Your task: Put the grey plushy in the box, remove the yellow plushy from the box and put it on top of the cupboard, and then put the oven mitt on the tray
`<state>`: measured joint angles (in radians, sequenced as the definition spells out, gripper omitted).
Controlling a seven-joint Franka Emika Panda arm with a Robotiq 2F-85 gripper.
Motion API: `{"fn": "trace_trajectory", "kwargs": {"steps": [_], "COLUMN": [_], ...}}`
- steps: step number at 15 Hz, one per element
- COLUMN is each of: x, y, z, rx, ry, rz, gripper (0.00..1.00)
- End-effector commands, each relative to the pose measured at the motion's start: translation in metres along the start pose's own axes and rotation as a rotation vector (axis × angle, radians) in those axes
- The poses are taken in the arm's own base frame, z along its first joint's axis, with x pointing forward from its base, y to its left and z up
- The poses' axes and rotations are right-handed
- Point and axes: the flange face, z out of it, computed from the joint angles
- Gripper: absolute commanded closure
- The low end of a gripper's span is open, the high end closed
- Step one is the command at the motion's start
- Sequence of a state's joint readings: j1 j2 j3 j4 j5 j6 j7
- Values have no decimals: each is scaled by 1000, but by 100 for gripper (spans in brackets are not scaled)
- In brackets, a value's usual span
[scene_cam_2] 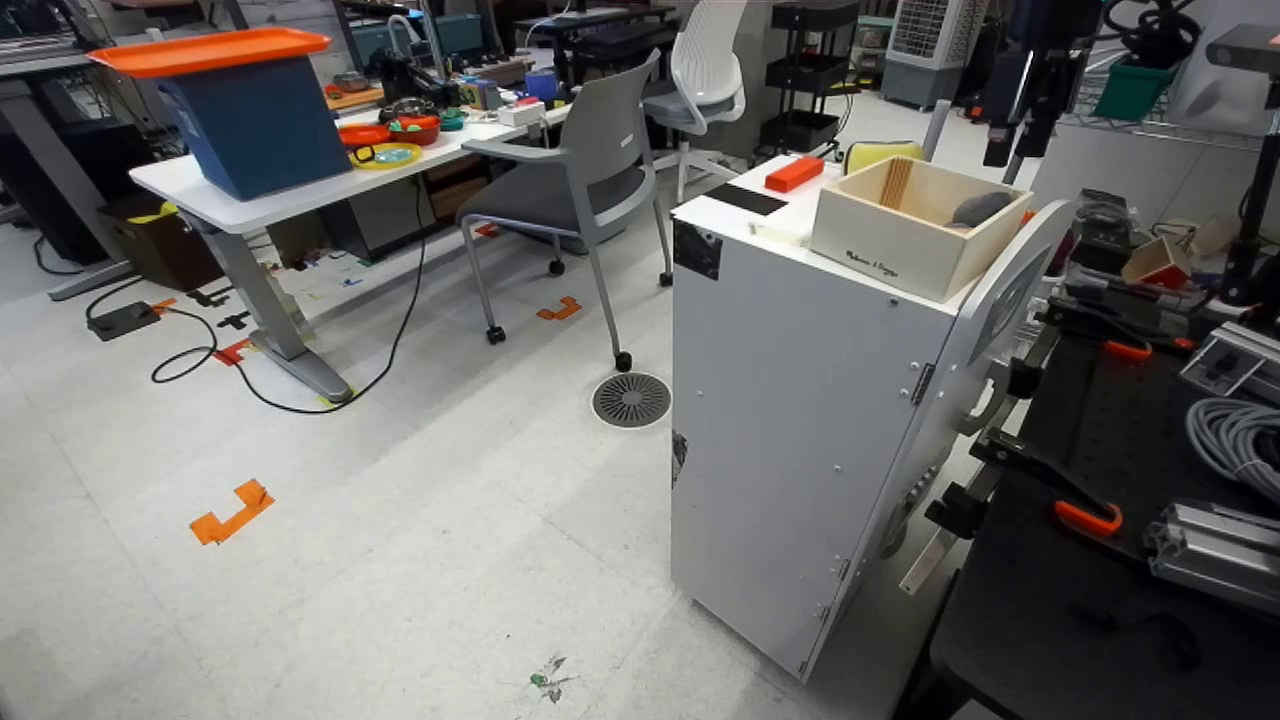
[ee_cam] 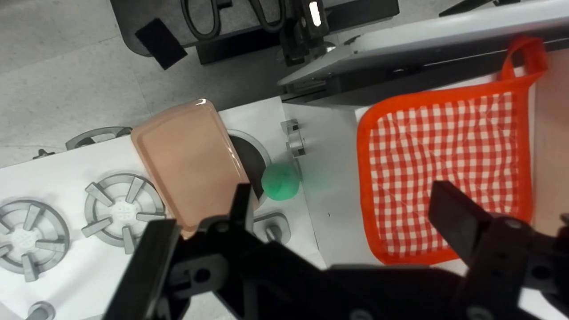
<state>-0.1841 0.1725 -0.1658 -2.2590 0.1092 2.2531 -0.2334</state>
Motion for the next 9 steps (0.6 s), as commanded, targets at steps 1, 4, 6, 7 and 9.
{"fn": "trace_trajectory", "kwargs": {"steps": [1, 4, 6, 7, 9], "x": [6, 7, 8, 8, 8], "y": [-6, -12, -15, -16, -17], "z": [3, 10, 15, 16, 20], "rx": [10, 18, 22, 25, 29], "ry": [26, 23, 17, 12, 6], "rz": [-17, -24, -28, -29, -29], "gripper": [0, 0, 0, 0, 0]}}
